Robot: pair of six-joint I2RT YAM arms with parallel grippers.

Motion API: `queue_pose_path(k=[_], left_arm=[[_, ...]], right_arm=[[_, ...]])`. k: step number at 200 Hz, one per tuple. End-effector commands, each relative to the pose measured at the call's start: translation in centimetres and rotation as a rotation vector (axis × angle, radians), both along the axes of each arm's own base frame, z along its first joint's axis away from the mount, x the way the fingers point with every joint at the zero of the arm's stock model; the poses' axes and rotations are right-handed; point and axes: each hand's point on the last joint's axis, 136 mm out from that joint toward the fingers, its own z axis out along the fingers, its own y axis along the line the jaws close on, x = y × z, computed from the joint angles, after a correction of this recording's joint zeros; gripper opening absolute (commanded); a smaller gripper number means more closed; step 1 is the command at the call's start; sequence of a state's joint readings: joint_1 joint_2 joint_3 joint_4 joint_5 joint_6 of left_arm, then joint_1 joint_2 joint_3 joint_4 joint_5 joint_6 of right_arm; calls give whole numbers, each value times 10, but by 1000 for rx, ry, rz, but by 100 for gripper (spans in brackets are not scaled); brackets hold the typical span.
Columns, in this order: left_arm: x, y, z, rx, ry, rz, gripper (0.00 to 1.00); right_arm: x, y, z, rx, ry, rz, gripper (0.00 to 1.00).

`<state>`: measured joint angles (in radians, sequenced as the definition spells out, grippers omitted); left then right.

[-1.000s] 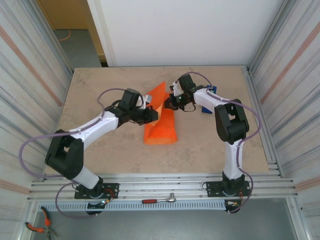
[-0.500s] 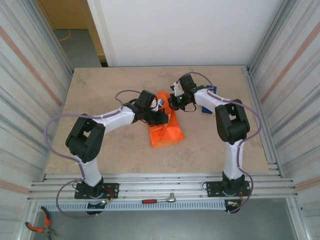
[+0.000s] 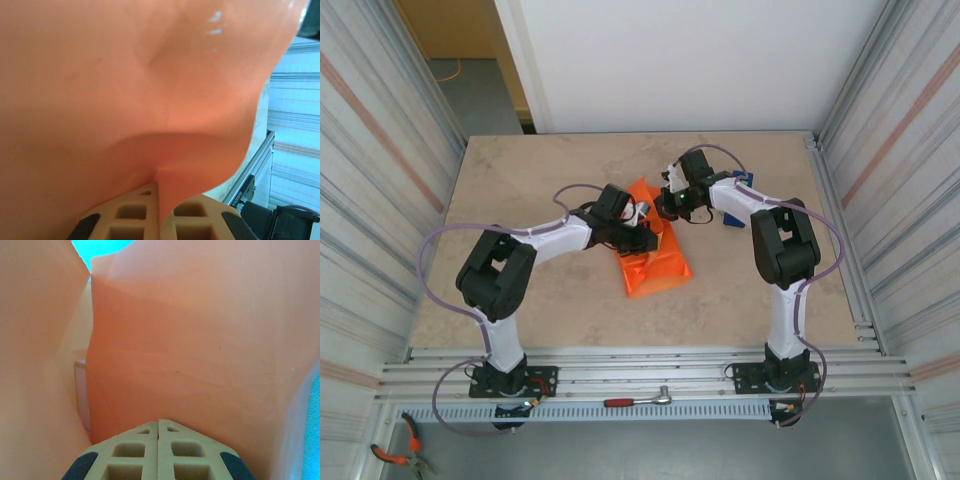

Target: Wrap the gift box in paper

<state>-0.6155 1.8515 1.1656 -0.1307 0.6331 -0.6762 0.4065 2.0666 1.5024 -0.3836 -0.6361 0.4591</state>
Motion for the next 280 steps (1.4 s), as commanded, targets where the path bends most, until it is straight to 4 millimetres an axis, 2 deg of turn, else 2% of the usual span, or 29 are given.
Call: queue_pose_path(k=[1,38,52,64,83,109,136,162,222,252,280], left_arm=[[-16,6,-24,34,38,-50,4],[-15,16,-41,65,75,-24,4],[-15,19,-46,78,91,-16,4],[-15,22,-49,85,100,-8,3],[-16,23,-54,92,113,-7,2],[-17,25,-57,97,122,-5,1],[-17,23,-57,95,119,-10,1],[-17,23,-57,93,120,-14,1],[-16,21,-55,91,114,-26,0],[-16,22,-55,90,113,-27,0],[-16,21,-54,83,110,-32,0]], right_arm=[[-35,-26,-64,-164,180,-15,0],[-29,-26,-56,-144,179,-28,0],[-19,-29,-44,-111,176,-51,0],[-6,-29,-25,-59,157,-72,0],[14,-32,13,9,104,-103,12],[30,-40,55,81,48,-138,26],[36,-54,74,102,9,-182,40],[31,-56,65,81,24,-187,53],[10,-33,19,-5,95,-127,65],[6,-21,9,-31,106,-96,75],[3,-18,-7,-92,125,-80,78]])
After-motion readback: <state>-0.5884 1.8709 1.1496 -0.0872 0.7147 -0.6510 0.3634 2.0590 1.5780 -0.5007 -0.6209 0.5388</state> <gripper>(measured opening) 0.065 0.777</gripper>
